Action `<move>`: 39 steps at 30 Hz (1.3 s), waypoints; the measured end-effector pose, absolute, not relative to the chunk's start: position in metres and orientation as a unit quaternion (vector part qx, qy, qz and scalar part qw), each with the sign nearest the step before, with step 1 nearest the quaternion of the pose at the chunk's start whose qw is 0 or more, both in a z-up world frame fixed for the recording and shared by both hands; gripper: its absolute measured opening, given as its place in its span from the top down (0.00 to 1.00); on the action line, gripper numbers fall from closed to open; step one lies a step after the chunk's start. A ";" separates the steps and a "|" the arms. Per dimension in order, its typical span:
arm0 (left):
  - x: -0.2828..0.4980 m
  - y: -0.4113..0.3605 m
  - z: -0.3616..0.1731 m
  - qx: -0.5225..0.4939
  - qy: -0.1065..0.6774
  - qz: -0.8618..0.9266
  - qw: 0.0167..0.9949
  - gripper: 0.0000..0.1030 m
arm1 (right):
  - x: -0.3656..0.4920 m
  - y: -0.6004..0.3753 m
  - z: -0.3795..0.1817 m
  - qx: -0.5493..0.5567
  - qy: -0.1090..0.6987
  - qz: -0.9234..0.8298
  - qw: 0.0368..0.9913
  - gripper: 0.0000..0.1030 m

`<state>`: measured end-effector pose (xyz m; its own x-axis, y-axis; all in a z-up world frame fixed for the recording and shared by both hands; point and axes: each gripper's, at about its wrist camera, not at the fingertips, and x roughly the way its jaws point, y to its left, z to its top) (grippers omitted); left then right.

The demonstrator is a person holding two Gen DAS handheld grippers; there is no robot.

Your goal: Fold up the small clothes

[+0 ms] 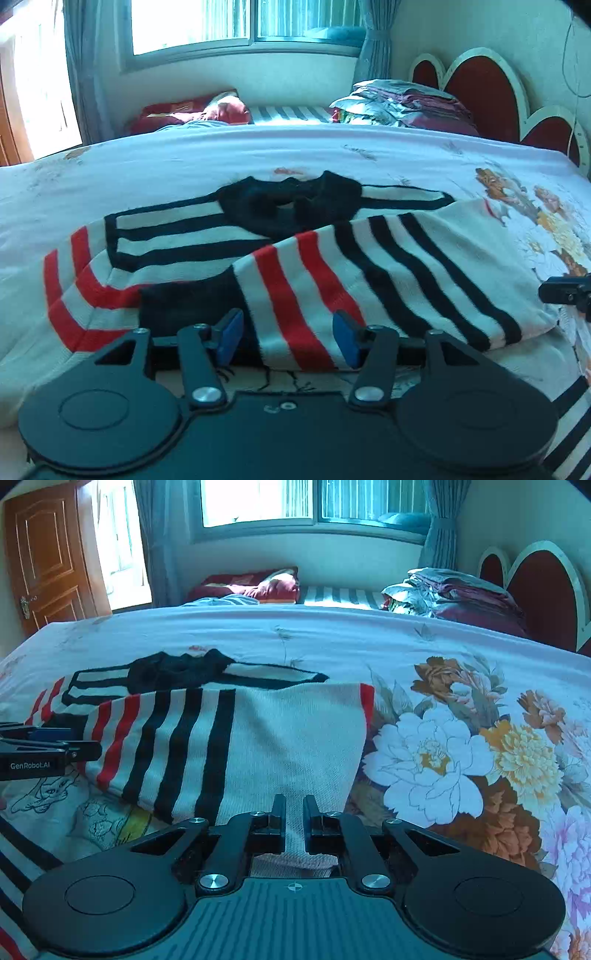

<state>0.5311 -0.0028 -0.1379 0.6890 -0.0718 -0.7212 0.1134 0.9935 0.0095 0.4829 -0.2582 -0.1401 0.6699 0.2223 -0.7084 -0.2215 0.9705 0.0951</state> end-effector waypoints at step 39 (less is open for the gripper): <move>0.477 0.095 -0.094 -0.081 0.355 0.123 0.923 0.15 | 0.510 -0.229 -0.142 0.070 0.386 0.174 0.903 0.46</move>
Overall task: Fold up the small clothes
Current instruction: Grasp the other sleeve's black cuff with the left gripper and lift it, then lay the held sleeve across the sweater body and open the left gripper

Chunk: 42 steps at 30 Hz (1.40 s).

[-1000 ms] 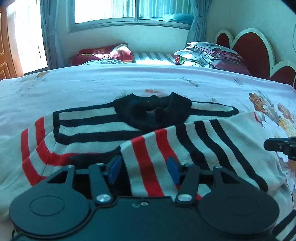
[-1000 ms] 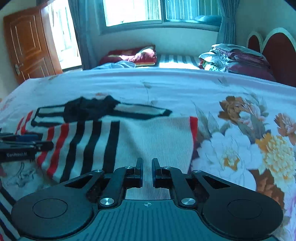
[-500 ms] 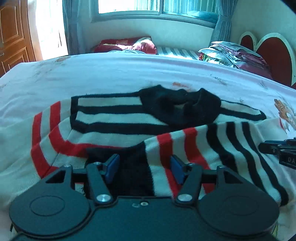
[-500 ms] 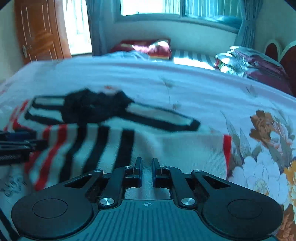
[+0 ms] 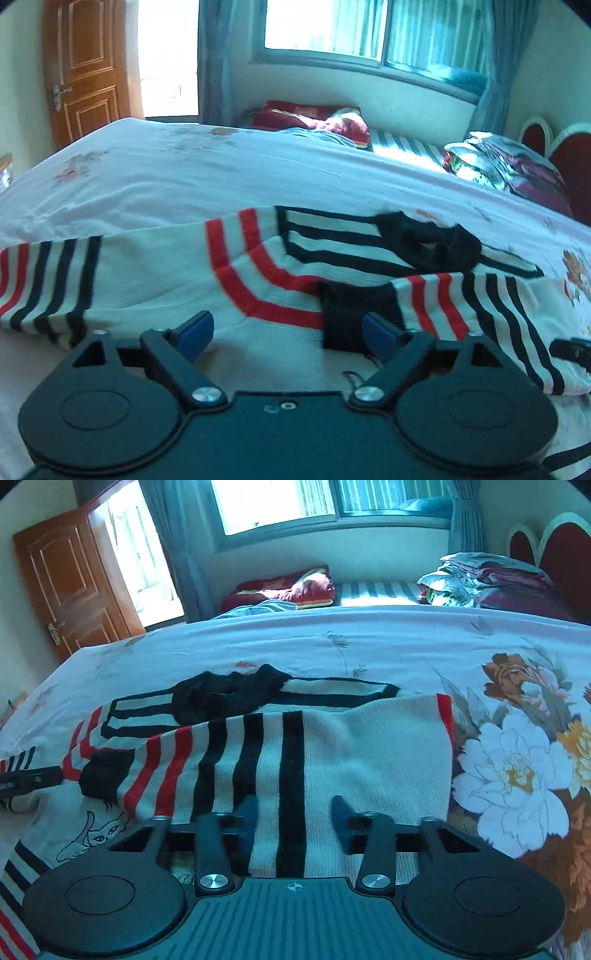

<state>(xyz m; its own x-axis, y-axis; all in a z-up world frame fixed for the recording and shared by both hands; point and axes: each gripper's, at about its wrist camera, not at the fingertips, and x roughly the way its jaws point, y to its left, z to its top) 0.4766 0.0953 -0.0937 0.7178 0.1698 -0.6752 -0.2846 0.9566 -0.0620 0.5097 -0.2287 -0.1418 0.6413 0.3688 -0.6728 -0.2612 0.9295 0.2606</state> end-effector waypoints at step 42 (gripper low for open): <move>0.520 0.246 -0.078 -0.229 0.286 0.012 0.931 0.96 | 0.482 -0.151 -0.115 0.126 0.383 0.048 0.914 0.47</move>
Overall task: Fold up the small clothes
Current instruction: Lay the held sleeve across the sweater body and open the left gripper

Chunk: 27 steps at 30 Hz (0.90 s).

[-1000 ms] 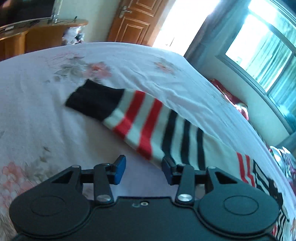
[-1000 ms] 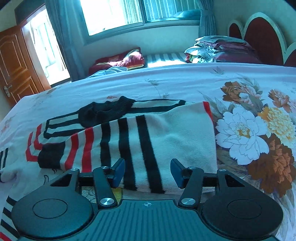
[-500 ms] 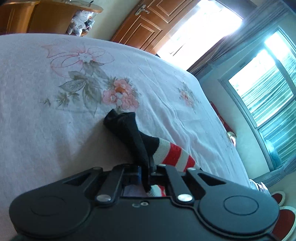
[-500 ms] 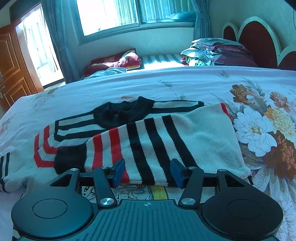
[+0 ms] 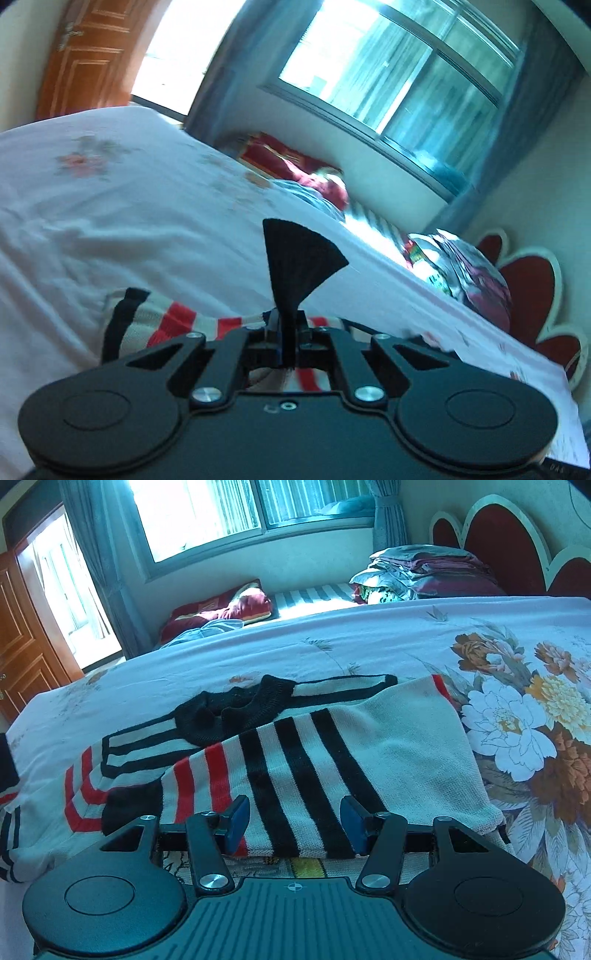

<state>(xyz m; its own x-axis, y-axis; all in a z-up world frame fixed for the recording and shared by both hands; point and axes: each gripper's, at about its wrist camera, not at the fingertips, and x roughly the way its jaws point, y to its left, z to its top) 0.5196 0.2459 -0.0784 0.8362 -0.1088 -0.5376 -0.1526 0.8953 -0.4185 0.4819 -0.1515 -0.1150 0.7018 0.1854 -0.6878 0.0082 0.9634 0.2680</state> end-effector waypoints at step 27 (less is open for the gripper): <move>0.531 0.011 -0.119 -0.007 0.337 -0.112 0.935 0.38 | 0.489 -0.249 -0.117 0.278 0.380 0.087 0.878 0.46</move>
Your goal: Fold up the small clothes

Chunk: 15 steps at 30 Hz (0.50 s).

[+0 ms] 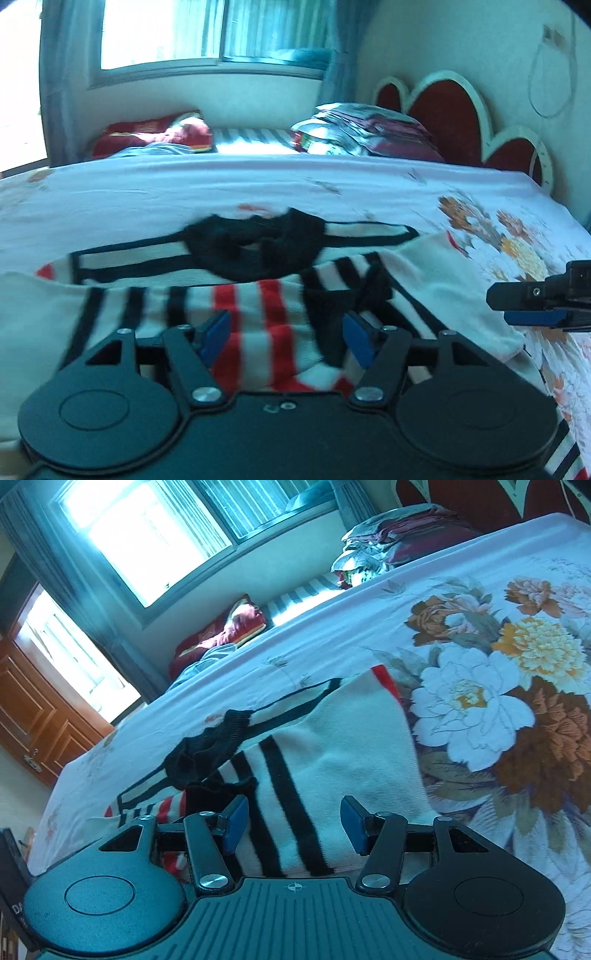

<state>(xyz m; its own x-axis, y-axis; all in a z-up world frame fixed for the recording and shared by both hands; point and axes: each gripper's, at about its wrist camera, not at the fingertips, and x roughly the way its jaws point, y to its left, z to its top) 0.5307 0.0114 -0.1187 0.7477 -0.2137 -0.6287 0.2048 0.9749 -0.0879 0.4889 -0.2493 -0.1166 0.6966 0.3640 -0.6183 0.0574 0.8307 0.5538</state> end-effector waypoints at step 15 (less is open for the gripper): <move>0.467 0.153 -0.131 0.032 0.387 -0.004 0.921 0.62 | 0.549 -0.197 -0.142 0.317 0.430 0.119 0.837 0.47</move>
<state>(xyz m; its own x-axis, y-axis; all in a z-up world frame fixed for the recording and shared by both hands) 0.4669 0.1534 -0.1309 0.7000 0.0177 -0.7139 0.0320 0.9979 0.0560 0.5493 -0.1971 -0.1420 0.6016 0.4717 -0.6447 0.0745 0.7704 0.6332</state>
